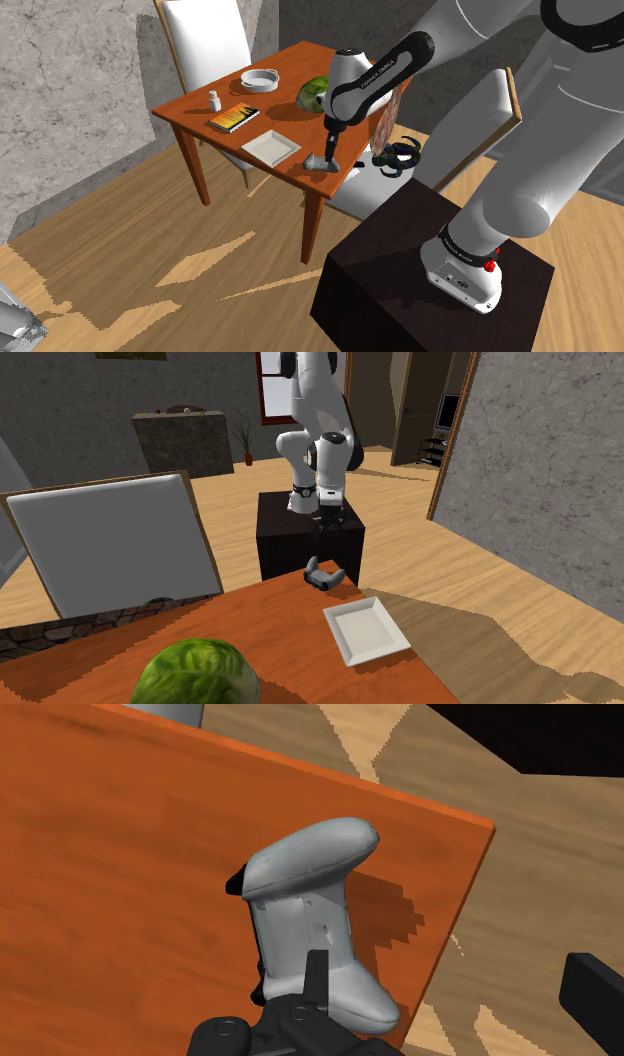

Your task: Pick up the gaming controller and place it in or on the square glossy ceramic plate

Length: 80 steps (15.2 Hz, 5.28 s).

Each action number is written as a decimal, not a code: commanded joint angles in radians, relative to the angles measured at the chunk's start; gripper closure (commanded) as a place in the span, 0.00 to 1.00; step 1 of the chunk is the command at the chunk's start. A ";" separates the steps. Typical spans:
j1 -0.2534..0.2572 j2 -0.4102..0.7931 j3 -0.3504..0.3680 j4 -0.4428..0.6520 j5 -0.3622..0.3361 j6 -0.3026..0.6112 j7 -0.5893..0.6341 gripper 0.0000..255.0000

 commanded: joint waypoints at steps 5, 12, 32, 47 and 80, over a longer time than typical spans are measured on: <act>0.001 0.161 0.017 0.042 0.031 0.120 -0.053 0.00; -0.002 0.224 0.020 0.047 0.037 0.178 -0.057 0.00; 0.123 0.280 -0.136 0.087 -0.235 0.243 0.105 0.00; 0.174 0.423 -0.219 0.147 -0.339 0.346 0.174 0.00; 0.172 0.269 -0.182 0.242 -0.273 0.098 0.094 1.00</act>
